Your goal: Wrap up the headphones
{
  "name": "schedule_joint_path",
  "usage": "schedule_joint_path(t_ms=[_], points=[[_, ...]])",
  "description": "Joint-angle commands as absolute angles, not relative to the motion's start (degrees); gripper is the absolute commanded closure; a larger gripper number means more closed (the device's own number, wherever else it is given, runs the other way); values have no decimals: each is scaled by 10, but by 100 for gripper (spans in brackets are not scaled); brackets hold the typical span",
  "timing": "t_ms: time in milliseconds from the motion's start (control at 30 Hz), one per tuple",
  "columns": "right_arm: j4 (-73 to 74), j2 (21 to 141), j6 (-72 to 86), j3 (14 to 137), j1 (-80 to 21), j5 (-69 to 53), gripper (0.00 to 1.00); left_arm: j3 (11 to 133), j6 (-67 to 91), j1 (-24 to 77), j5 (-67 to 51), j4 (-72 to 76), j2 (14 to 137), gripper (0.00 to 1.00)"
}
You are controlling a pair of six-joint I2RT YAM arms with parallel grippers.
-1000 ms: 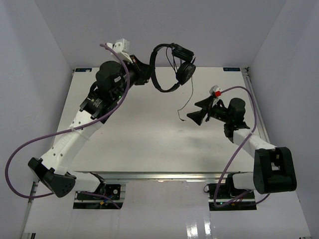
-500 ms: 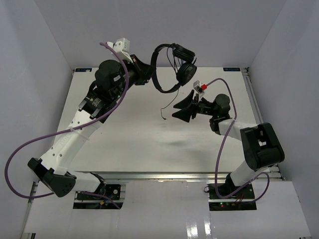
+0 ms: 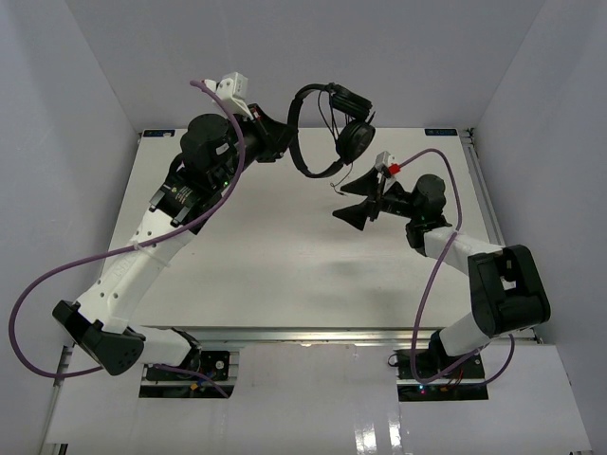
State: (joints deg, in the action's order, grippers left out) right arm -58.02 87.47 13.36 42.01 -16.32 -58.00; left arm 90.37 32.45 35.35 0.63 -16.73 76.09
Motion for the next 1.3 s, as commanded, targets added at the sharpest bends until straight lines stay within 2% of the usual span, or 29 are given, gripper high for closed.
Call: schedule_joint_path(t_ms=[0,67,167,267,300,333,400,500,700,800,900,1100,1267], points=[[-460,859,18,449,-160,-462,11,918,337,352,-20,-141,749,100],[-458,861,20,454,-162,-430,9,917,338,352,-22,-141,748,100],[-471,878,16,461,-171,-465,9,916,339,352,-24,-141,748,100],[-492,909,38,486,-190,-501,14,918,338,352,-26,-144,750,100],[-503,920,55,495,-194,-508,18,920,338,352,-25,-146,751,100],[-524,936,84,505,-202,-522,30,921,337,352,-25,-150,751,100],[-532,949,95,525,-210,-532,41,922,337,352,-24,-154,749,100],[-525,954,87,522,-210,-515,46,925,332,352,-19,-158,745,100],[-542,944,87,515,-202,-541,74,930,331,352,-23,-161,745,100],[-560,937,102,513,-202,-553,83,927,333,352,-24,-160,744,100],[-576,932,114,509,-202,-566,87,923,334,352,-27,-158,739,100],[-560,896,94,488,-201,-600,91,915,327,352,-22,-160,734,100],[-413,816,-6,460,-202,-604,92,906,320,352,-11,-160,728,100]])
